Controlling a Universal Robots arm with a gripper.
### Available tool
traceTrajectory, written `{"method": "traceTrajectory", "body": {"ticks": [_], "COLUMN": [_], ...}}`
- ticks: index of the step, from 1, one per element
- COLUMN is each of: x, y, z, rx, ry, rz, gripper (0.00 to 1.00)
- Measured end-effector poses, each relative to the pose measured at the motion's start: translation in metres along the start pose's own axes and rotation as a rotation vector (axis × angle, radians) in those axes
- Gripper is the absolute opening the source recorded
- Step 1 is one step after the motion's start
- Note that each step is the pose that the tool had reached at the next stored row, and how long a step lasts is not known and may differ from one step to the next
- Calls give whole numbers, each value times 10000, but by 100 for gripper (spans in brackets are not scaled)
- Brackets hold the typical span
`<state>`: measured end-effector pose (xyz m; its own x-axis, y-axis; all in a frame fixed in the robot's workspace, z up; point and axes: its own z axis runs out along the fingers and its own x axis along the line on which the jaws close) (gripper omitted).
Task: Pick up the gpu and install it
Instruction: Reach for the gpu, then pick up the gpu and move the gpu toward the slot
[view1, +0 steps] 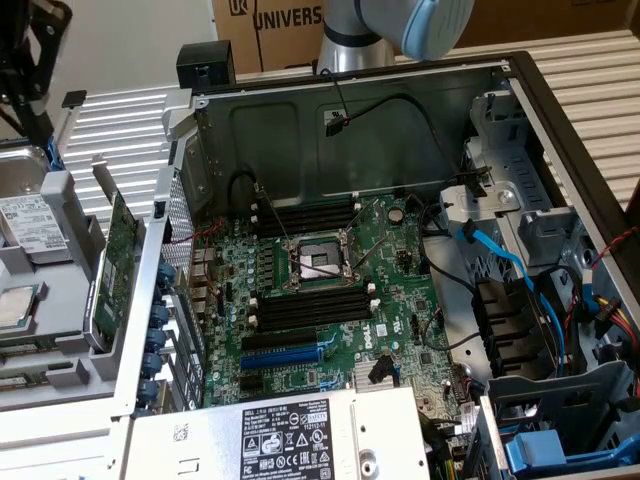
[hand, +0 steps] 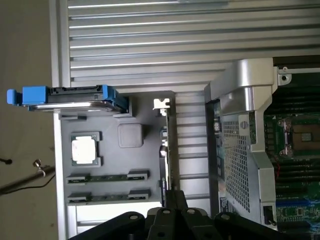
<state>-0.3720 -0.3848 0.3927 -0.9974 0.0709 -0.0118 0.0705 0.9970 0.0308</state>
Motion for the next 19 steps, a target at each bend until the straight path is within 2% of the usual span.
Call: {"method": "traceTrajectory", "body": {"ticks": [2, 3, 5, 19], "x": [91, 182, 234, 235], "y": [-6, -12, -15, -16], "z": [-1, -2, -3, -3], "rx": [0, 0, 0, 0], "ry": [-1, 0, 0, -1], "rz": [1, 0, 1, 0], "gripper": [11, 11, 11, 11]}}
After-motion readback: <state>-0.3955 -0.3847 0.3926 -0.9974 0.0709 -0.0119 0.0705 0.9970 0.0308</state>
